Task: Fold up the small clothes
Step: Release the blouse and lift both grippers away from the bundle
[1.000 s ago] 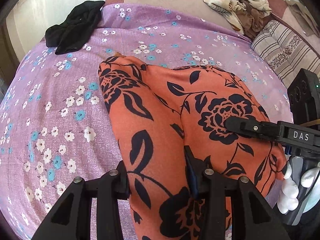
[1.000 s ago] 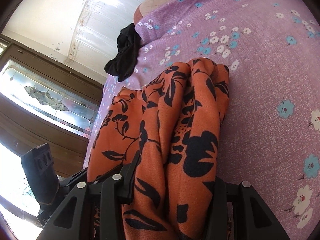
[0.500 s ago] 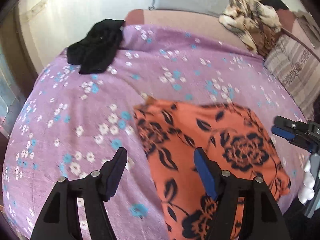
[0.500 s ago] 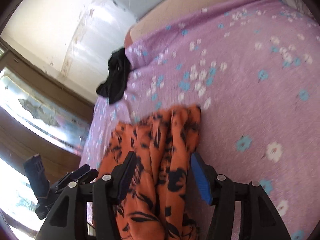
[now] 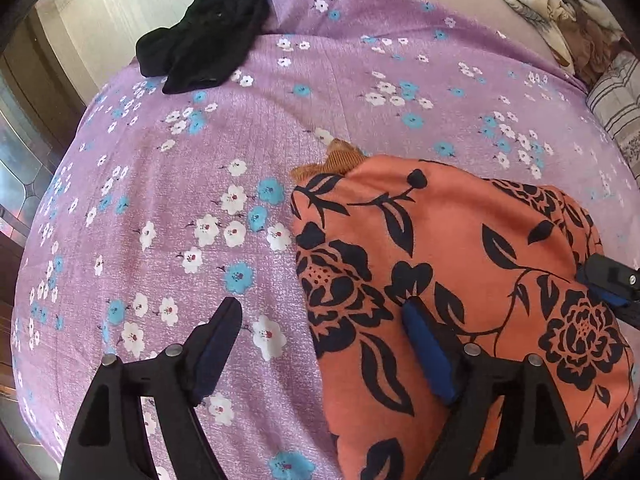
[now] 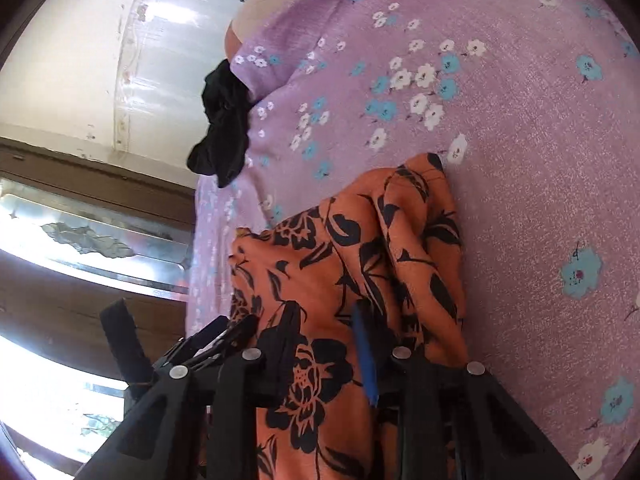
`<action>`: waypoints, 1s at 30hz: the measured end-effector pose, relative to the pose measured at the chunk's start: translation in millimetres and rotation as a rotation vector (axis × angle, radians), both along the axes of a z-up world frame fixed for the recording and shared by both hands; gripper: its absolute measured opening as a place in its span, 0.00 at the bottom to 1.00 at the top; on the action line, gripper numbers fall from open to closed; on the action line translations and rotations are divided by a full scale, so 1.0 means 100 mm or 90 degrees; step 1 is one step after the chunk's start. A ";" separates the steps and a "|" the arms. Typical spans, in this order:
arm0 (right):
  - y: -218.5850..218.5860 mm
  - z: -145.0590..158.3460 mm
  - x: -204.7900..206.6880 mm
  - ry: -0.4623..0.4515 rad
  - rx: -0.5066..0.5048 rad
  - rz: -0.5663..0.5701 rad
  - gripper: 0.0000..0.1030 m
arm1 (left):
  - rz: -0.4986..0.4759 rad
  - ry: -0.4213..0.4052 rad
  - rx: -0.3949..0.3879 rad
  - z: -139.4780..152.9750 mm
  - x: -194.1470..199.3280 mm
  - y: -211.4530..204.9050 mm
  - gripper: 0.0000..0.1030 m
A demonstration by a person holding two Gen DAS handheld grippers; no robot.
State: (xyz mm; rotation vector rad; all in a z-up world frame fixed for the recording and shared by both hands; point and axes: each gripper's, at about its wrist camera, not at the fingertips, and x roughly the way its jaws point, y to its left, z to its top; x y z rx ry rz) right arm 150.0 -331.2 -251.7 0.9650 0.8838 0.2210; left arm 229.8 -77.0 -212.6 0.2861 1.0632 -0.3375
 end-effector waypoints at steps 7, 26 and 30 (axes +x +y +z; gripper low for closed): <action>0.21 0.41 -0.48 -0.118 -0.036 0.037 0.31 | 0.015 -0.069 -0.051 0.45 -0.44 0.21 0.81; 0.61 0.82 -1.63 -0.121 -0.223 -0.002 0.41 | 0.038 -0.159 -0.003 0.75 -1.61 0.36 0.81; 0.70 1.23 -1.85 -0.165 -0.285 -0.027 0.59 | 0.049 -0.212 -0.006 1.08 -1.79 0.39 0.81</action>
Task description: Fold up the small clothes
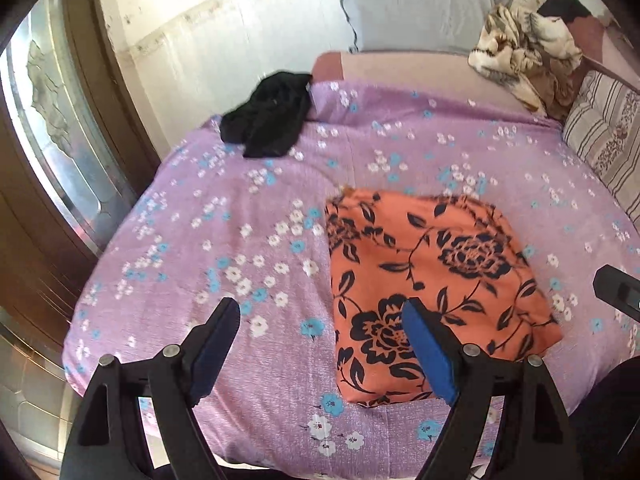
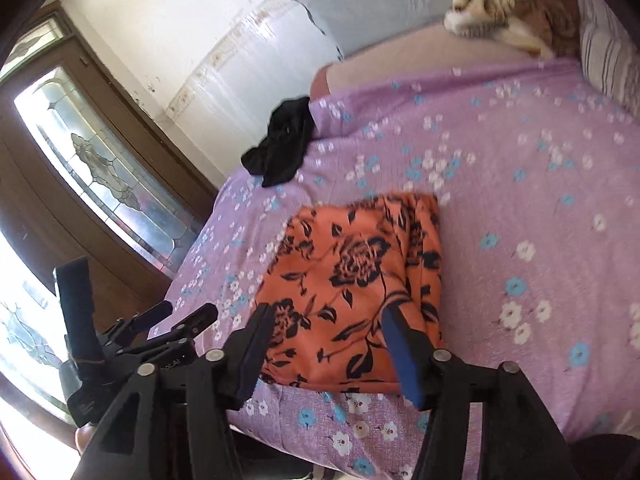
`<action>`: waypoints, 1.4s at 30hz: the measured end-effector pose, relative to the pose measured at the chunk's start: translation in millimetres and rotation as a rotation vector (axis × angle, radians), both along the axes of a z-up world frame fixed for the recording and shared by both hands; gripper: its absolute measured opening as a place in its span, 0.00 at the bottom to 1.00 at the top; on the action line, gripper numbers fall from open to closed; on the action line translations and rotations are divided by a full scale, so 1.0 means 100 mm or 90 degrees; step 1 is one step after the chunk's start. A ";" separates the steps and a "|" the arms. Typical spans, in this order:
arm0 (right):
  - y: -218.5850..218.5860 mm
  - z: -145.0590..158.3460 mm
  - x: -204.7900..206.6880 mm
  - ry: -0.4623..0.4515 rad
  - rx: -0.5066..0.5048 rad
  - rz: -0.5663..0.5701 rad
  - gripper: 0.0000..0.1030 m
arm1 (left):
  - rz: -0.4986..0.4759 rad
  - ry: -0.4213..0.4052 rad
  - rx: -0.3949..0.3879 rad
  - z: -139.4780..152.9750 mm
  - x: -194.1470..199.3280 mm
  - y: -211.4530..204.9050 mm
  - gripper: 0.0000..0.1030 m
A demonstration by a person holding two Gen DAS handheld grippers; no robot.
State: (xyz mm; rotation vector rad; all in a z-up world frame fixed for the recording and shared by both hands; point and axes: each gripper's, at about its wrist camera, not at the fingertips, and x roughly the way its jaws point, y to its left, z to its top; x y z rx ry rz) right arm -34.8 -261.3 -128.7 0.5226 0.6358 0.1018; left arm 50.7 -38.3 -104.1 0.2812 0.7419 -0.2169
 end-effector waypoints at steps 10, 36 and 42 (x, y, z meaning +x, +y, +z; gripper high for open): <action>0.22 0.80 -0.43 -0.068 -0.098 -0.037 0.59 | 0.017 -0.114 -0.050 0.85 -0.47 0.11 0.90; 0.56 1.52 -1.13 -0.148 -0.185 -0.062 0.65 | 0.047 -0.258 -0.098 1.82 -1.30 0.31 0.99; 0.66 1.62 -1.18 -0.163 -0.193 -0.058 0.65 | 0.054 -0.262 -0.106 1.88 -1.34 0.40 0.99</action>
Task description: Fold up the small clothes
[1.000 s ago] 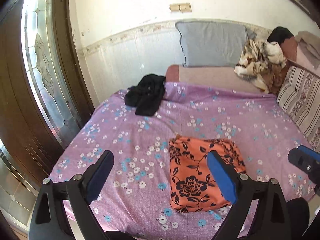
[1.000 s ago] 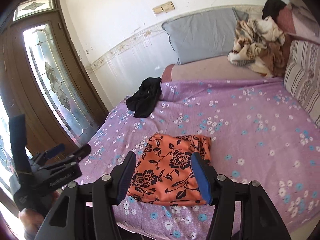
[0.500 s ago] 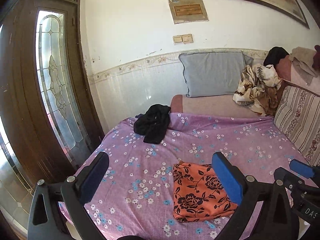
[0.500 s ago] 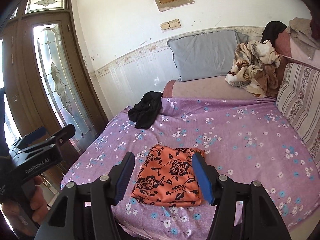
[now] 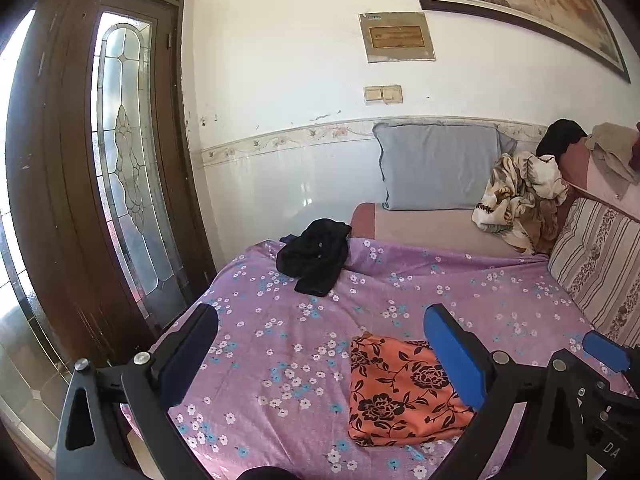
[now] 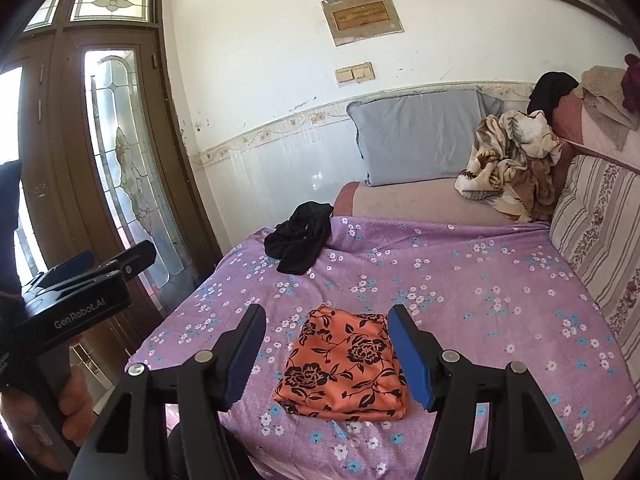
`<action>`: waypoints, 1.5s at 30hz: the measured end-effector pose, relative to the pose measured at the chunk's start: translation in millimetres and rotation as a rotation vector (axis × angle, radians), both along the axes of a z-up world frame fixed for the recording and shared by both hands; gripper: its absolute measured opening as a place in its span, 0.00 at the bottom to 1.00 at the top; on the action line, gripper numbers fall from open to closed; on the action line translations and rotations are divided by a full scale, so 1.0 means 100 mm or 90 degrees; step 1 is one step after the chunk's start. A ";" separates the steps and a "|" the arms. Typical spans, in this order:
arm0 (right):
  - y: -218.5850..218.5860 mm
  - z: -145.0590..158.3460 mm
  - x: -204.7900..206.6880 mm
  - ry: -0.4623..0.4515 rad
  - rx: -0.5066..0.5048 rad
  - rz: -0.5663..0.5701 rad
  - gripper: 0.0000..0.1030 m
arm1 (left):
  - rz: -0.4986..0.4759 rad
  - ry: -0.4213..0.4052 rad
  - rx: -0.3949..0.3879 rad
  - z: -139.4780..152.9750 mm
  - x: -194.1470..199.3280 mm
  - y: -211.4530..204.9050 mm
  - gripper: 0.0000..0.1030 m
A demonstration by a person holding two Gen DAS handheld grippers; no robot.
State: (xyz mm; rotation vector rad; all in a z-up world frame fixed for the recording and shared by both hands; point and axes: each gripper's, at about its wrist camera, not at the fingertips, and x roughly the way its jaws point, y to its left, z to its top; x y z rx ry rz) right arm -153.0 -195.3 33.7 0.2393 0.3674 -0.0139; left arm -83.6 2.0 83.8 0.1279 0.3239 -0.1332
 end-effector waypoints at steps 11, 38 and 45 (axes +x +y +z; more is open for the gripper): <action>0.17 0.02 0.10 0.011 -0.012 0.019 0.66 | 0.004 -0.001 -0.011 0.04 -0.01 0.11 0.99; 0.33 0.06 0.24 0.015 -0.023 0.035 0.66 | 0.011 0.023 -0.015 0.00 0.16 0.22 0.99; 0.31 0.04 0.27 0.017 -0.020 0.034 0.66 | 0.002 0.025 -0.006 -0.03 0.18 0.16 0.99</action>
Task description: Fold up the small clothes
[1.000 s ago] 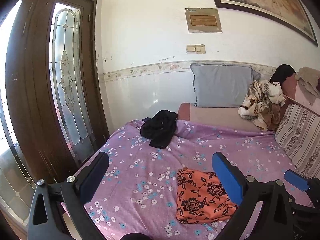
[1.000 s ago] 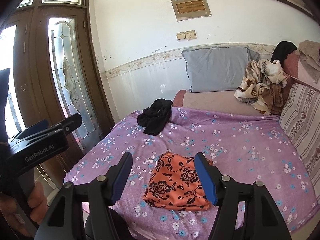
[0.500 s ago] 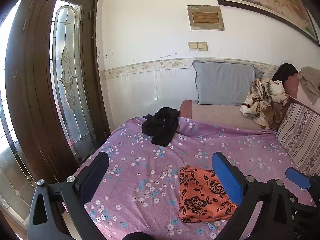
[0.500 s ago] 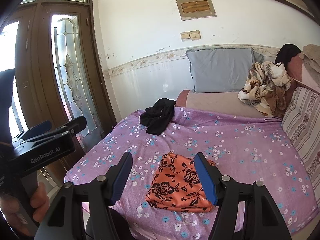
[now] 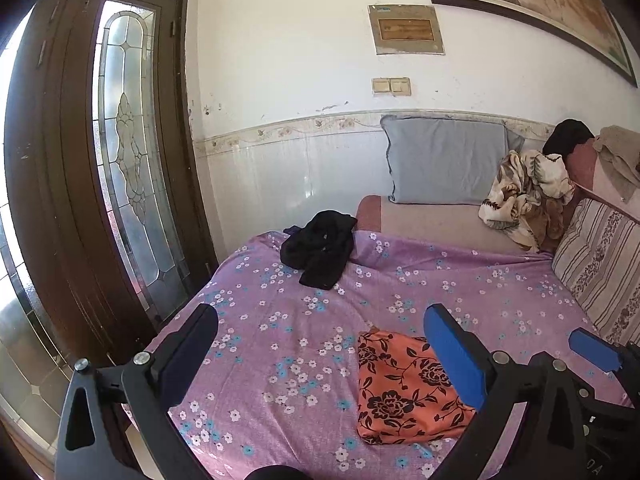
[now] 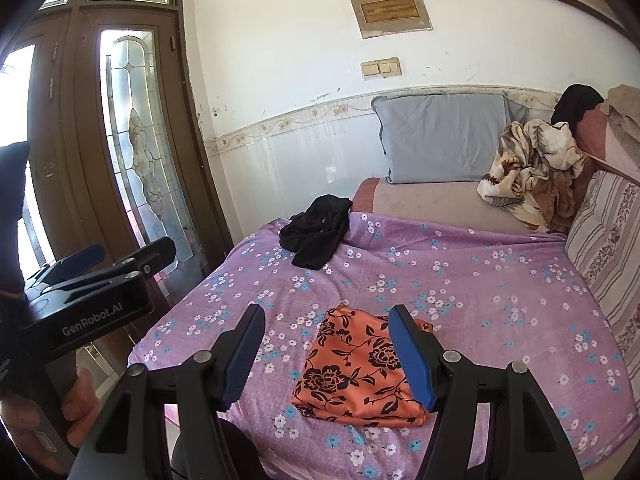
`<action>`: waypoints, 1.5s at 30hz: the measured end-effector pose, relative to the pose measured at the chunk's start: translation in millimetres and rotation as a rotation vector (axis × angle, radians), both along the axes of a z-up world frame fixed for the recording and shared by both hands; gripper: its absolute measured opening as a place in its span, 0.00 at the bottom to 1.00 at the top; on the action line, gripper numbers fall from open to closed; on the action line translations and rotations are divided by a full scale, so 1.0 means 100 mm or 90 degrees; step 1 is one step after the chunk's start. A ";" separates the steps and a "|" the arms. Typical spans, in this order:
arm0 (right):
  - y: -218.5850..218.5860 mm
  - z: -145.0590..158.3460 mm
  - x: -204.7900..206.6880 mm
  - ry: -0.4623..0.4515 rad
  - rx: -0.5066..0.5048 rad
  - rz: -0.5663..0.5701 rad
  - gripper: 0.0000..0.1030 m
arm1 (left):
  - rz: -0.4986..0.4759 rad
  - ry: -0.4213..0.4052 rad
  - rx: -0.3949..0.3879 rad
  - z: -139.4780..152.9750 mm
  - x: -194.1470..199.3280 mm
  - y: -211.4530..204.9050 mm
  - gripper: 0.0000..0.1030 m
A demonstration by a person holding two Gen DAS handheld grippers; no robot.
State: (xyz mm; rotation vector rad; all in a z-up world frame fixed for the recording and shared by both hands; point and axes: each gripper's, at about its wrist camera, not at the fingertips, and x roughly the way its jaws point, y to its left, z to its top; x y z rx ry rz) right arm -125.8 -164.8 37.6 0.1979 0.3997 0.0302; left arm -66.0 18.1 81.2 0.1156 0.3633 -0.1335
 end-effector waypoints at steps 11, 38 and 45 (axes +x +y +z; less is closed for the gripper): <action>-0.08 -0.07 0.04 0.009 0.008 -0.015 0.66 | -0.004 0.010 0.007 -0.05 0.05 -0.05 0.99; -0.13 -0.12 0.14 0.017 0.019 -0.028 0.66 | -0.005 0.040 0.012 -0.21 0.22 -0.14 0.99; -0.16 -0.18 0.23 0.027 0.018 -0.035 0.66 | -0.007 0.052 0.014 -0.28 0.32 -0.17 0.99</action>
